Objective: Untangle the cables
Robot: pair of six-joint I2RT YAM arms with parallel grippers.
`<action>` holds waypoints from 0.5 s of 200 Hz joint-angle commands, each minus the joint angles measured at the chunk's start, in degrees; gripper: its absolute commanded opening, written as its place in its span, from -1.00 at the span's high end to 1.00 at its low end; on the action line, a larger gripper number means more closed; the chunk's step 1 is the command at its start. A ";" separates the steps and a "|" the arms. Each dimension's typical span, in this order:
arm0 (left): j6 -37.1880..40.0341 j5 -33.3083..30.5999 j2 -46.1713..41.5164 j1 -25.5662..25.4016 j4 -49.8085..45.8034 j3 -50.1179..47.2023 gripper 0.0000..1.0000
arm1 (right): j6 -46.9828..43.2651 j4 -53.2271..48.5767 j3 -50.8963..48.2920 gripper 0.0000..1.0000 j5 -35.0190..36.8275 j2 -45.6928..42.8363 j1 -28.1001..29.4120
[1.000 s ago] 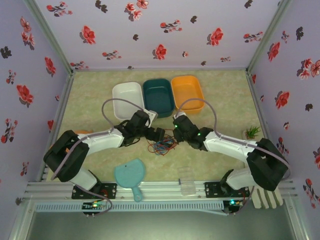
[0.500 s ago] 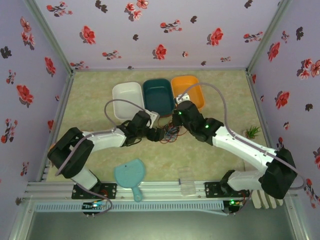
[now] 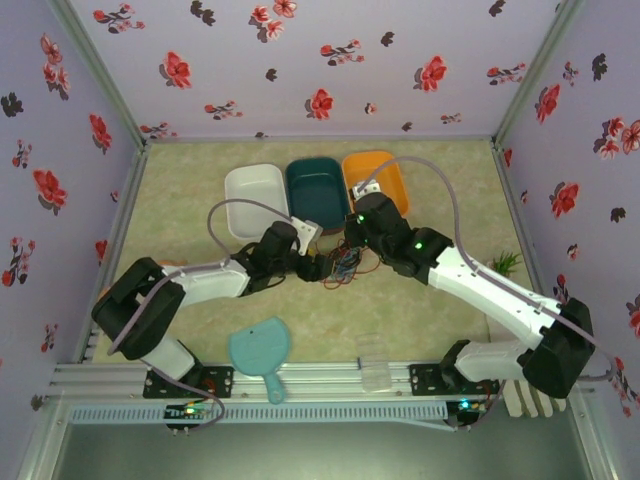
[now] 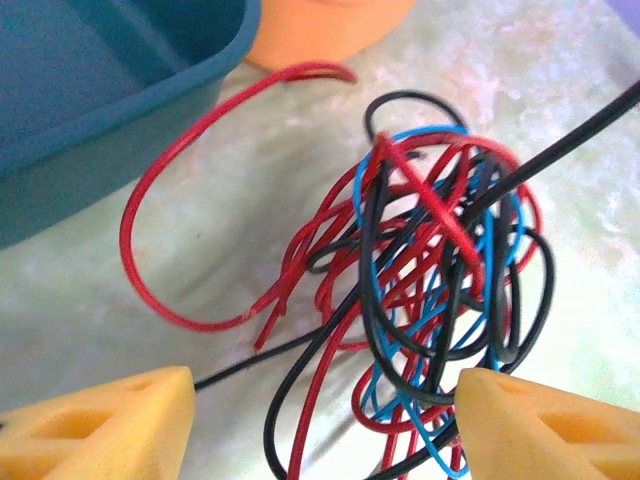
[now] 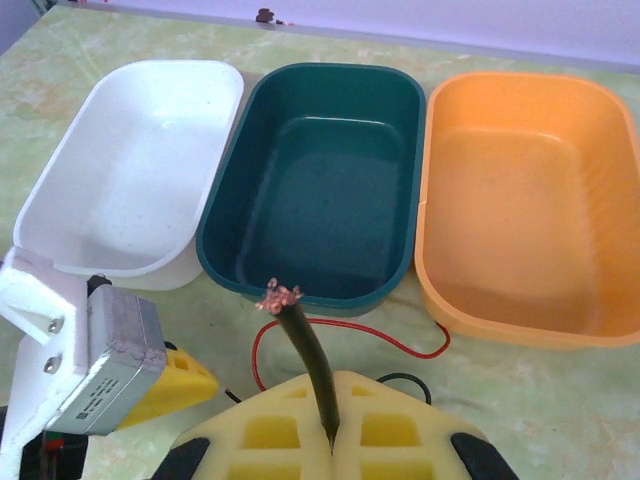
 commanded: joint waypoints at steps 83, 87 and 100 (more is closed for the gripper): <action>-12.43 -3.73 -0.13 2.61 -1.31 8.24 -0.26 | 1.57 2.13 -0.66 1.00 -4.79 -2.79 0.17; -12.91 -3.76 0.08 2.86 -3.06 9.10 -0.25 | 1.56 2.34 -0.97 1.00 -4.86 -2.89 0.13; -14.28 -3.14 1.06 3.53 -7.77 11.57 -0.17 | 1.56 3.15 -1.63 1.00 -5.28 -3.14 0.13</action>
